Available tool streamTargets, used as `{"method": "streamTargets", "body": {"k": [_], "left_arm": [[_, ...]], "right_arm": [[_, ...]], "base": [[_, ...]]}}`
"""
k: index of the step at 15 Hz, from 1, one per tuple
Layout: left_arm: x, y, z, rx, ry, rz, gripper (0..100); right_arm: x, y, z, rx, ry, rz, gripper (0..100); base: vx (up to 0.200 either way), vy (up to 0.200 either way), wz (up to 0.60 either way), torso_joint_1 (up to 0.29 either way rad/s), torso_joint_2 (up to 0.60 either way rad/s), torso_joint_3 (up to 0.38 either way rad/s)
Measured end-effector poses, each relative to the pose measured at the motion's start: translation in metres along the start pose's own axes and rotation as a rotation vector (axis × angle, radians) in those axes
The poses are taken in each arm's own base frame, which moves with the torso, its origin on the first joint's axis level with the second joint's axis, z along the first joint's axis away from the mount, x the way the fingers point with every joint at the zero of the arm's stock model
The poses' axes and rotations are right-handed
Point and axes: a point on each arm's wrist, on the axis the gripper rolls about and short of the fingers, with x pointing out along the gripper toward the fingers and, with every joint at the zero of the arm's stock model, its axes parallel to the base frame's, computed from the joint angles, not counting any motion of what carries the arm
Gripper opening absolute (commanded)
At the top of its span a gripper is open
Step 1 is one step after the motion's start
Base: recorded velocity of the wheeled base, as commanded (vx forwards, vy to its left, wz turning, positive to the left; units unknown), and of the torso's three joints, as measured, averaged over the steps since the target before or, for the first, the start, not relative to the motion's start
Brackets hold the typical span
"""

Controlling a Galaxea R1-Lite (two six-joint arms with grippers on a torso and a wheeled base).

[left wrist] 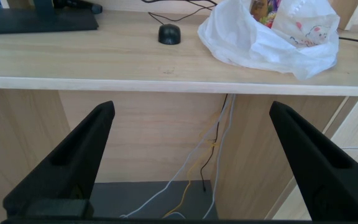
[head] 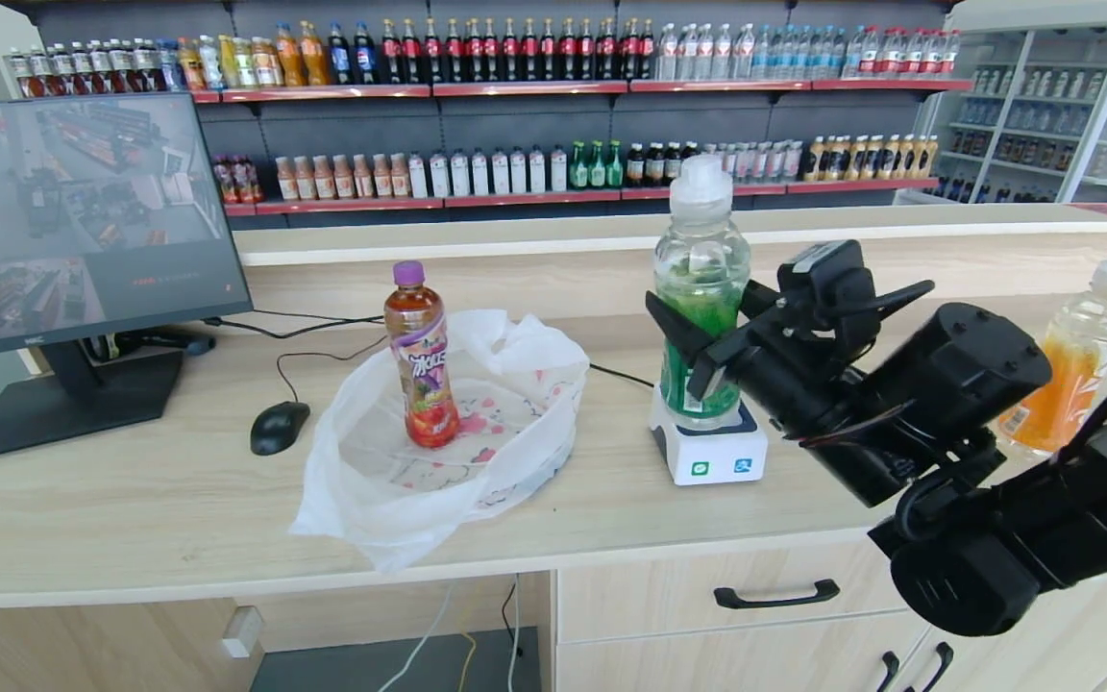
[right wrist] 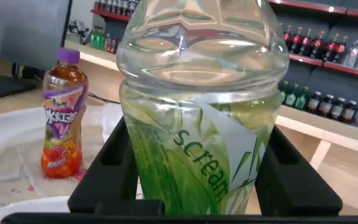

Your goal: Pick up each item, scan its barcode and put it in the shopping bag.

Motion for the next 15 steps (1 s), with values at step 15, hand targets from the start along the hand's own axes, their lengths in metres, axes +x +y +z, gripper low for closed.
{"method": "streamTargets", "body": {"k": [15], "left_arm": [[0.000,0.000,0.000,-0.001,0.000,0.000,100]], "right_arm": [[-0.014,-0.006,0.019,0.200,0.002,-0.170,0]], "base": [[0.000,0.013,0.00,0.000,0.00,0.000]]}}
